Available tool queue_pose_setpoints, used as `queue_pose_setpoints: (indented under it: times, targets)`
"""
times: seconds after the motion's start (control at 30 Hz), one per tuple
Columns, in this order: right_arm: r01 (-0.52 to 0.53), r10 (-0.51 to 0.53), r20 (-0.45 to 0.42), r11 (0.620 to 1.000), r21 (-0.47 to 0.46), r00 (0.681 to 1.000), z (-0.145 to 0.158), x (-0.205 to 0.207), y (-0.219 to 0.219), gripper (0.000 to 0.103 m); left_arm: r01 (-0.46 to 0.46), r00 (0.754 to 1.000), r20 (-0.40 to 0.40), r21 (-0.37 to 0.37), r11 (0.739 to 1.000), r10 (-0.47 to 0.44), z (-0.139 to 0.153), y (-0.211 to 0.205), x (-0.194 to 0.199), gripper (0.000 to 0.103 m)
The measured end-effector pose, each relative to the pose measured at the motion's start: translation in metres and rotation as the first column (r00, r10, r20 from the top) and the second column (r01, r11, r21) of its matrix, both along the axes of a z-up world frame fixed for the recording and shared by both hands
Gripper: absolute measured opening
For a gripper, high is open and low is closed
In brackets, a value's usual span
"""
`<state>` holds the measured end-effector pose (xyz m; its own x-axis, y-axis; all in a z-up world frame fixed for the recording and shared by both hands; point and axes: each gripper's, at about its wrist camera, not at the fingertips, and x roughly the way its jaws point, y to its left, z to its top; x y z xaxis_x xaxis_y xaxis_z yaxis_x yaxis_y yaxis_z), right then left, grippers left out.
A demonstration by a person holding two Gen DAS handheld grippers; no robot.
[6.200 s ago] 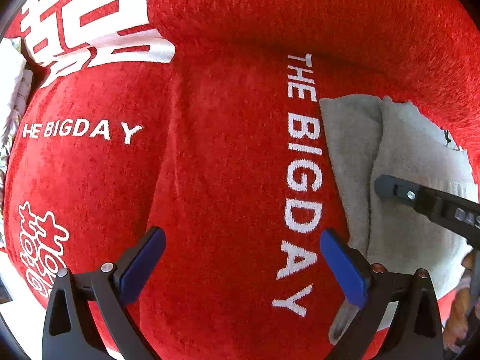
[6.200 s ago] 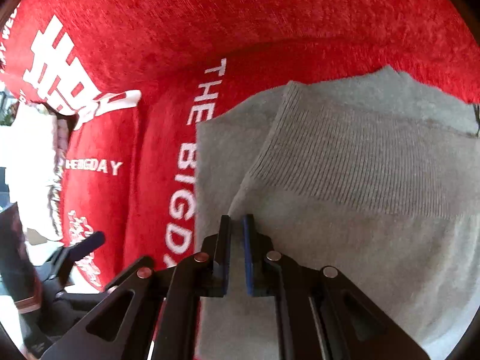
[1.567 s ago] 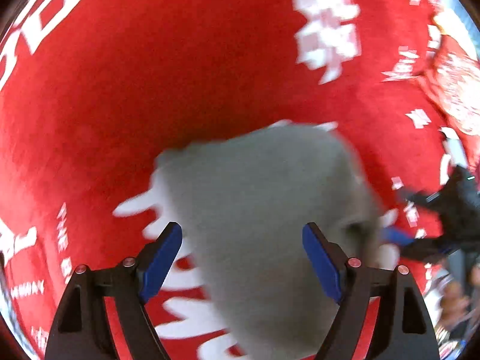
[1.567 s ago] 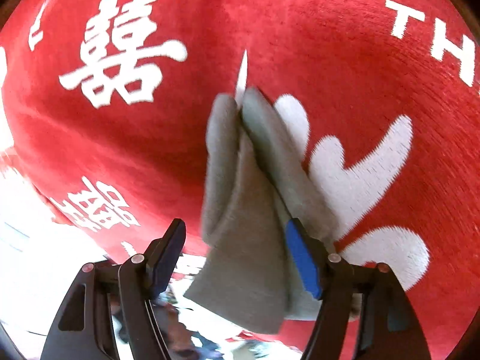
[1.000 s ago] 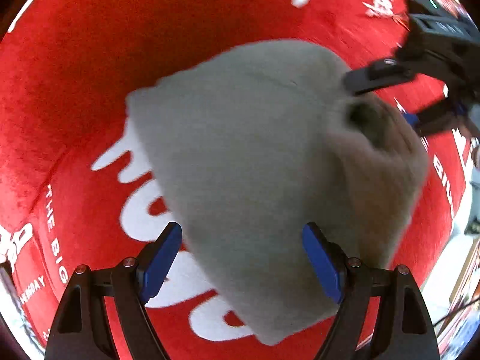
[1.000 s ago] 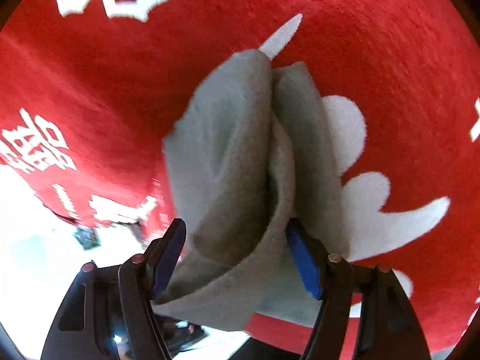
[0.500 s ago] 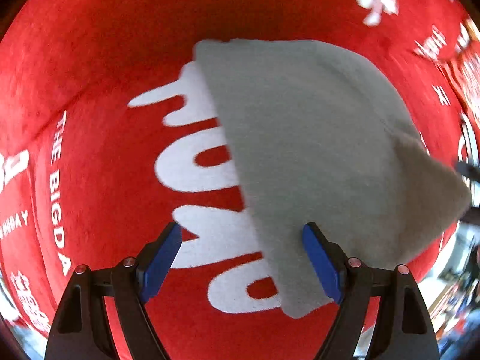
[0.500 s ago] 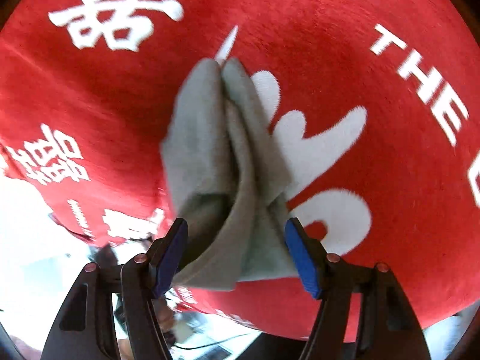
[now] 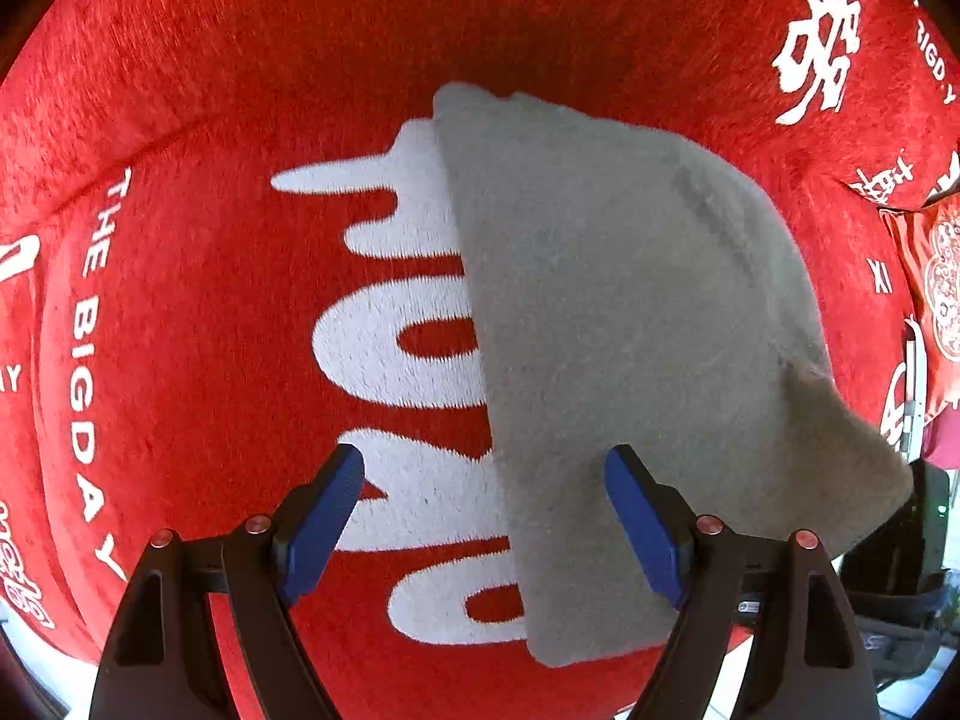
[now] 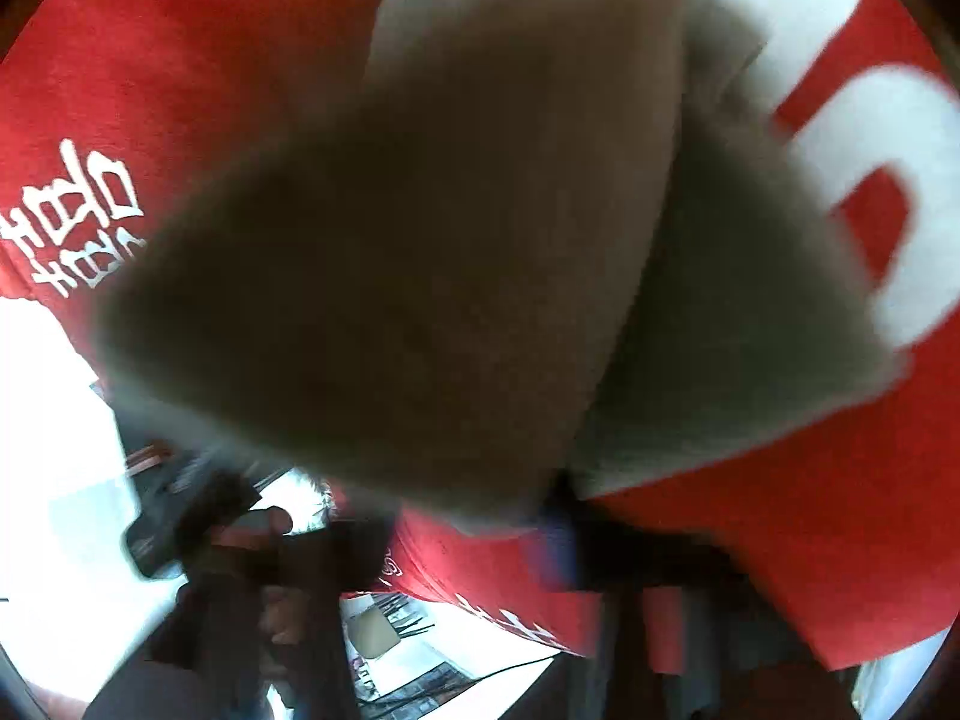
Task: Fold small clothes
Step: 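Lay the folded sweatshirt flat and open both grippers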
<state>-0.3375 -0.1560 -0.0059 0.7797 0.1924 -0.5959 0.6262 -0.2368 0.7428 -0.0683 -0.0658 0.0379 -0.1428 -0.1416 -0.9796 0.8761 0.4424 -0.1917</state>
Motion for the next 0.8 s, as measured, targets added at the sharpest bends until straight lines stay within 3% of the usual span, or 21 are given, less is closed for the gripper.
queue_pose_setpoints:
  times: [0.1,0.17,0.23,0.3,0.33,0.37,0.43,0.5,0.63,0.73,0.8]
  targets:
    - [0.074,-0.071,0.119,0.997,-0.021,0.99,0.014,0.006,0.005,0.009,0.027,0.999,0.02,-0.015,1.0,-0.027,0.009,0.001,0.0,0.083]
    - [0.103,-0.104,0.14,0.995,0.012,0.985,0.01,0.002,0.011,0.008,0.06,0.998,0.034,0.009,0.998,-0.06,0.003,0.002,-0.006,0.083]
    - [0.103,-0.107,0.071,0.993,0.056,0.992,-0.007,-0.004,0.021,0.009,0.087,0.996,0.027,0.051,0.995,-0.088,-0.011,0.004,-0.017,0.083]
    - [0.084,-0.08,-0.043,0.992,0.097,0.996,-0.024,-0.016,0.027,0.016,0.111,0.993,0.032,0.07,0.991,-0.113,-0.02,0.007,-0.026,0.083]
    - [0.078,-0.073,-0.048,0.991,0.108,0.996,-0.025,-0.02,0.027,0.017,0.119,0.992,0.038,0.073,0.99,-0.122,-0.022,0.009,-0.03,0.083]
    - [0.059,-0.053,-0.059,0.993,0.102,0.997,-0.022,-0.025,0.026,0.029,0.122,0.991,0.041,0.07,0.99,-0.126,-0.022,0.011,-0.032,0.083]
    - [-0.036,0.041,-0.159,0.999,0.036,0.986,-0.004,-0.034,0.021,0.052,0.122,0.991,0.048,0.069,0.99,-0.125,-0.023,0.015,-0.034,0.083]
    - [-0.082,0.068,-0.243,0.996,-0.048,0.968,0.022,-0.057,0.012,0.053,0.107,0.993,0.036,0.076,0.991,-0.11,-0.023,0.019,-0.031,0.084]
    - [-0.042,-0.025,-0.331,0.98,-0.193,0.943,0.07,-0.094,-0.016,0.053,0.087,0.993,0.07,0.066,0.994,-0.092,-0.013,0.021,-0.027,0.083]
    - [-0.053,-0.037,-0.297,0.956,-0.29,0.954,0.097,-0.094,-0.046,0.055,0.064,0.994,0.086,0.038,0.997,-0.067,-0.004,0.021,-0.024,0.083]
    - [-0.108,0.027,-0.262,0.949,-0.298,0.965,0.096,-0.063,-0.062,0.056,0.052,0.994,0.091,0.026,0.998,-0.055,0.0,0.016,-0.022,0.083]
